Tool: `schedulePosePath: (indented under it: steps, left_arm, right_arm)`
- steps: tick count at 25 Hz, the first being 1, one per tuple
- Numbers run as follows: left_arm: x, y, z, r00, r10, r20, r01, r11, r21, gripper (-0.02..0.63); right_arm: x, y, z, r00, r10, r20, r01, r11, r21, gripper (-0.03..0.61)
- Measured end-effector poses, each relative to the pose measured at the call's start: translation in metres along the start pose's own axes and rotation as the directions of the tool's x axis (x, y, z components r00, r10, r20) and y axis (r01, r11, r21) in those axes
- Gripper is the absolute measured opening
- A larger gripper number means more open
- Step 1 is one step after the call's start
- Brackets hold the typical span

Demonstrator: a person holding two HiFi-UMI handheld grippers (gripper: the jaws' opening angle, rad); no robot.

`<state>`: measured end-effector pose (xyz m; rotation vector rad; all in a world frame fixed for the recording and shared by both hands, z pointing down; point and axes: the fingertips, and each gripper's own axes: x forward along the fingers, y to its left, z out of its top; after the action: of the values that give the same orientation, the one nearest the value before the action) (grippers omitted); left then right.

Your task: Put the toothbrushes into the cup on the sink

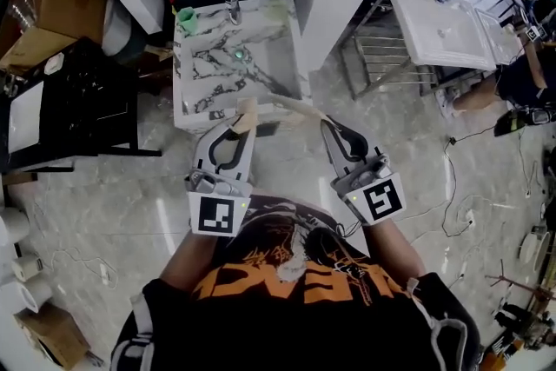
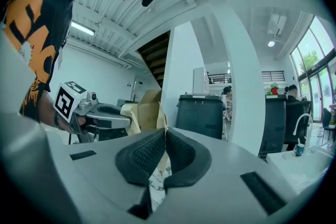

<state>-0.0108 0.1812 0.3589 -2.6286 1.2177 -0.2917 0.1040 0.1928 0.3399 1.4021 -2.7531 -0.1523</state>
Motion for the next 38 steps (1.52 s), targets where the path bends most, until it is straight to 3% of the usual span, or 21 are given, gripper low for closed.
schedulePosePath:
  steps: [10, 19, 23, 29, 38]
  left_arm:
    - [0.080, 0.133, -0.015, 0.997, -0.060, 0.050, 0.060, 0.998, 0.006, 0.075]
    - [0.107, 0.225, -0.063, 0.997, -0.060, 0.041, 0.063, 0.995, -0.083, 0.075]
    - [0.118, 0.235, -0.069, 0.997, -0.067, 0.042, 0.071, 0.992, -0.100, 0.075]
    - [0.136, 0.215, -0.070, 0.992, -0.120, 0.036, 0.124, 0.984, -0.130, 0.075]
    - [0.176, 0.196, -0.059, 0.991, -0.137, 0.006, 0.136, 0.986, -0.097, 0.075]
  right_arm:
    - [0.149, -0.039, 0.014, 0.999, -0.040, 0.003, 0.040, 0.999, 0.009, 0.015]
    - [0.254, -0.032, 0.009, 0.999, -0.018, -0.051, 0.017, 1.000, -0.015, 0.016]
    - [0.269, -0.036, 0.002, 0.997, -0.019, -0.079, 0.018, 1.000, -0.014, 0.015]
    - [0.262, -0.060, -0.012, 0.995, -0.044, -0.093, 0.045, 0.999, 0.013, 0.015]
    - [0.260, -0.124, -0.028, 0.995, -0.075, -0.061, 0.077, 0.996, 0.037, 0.016]
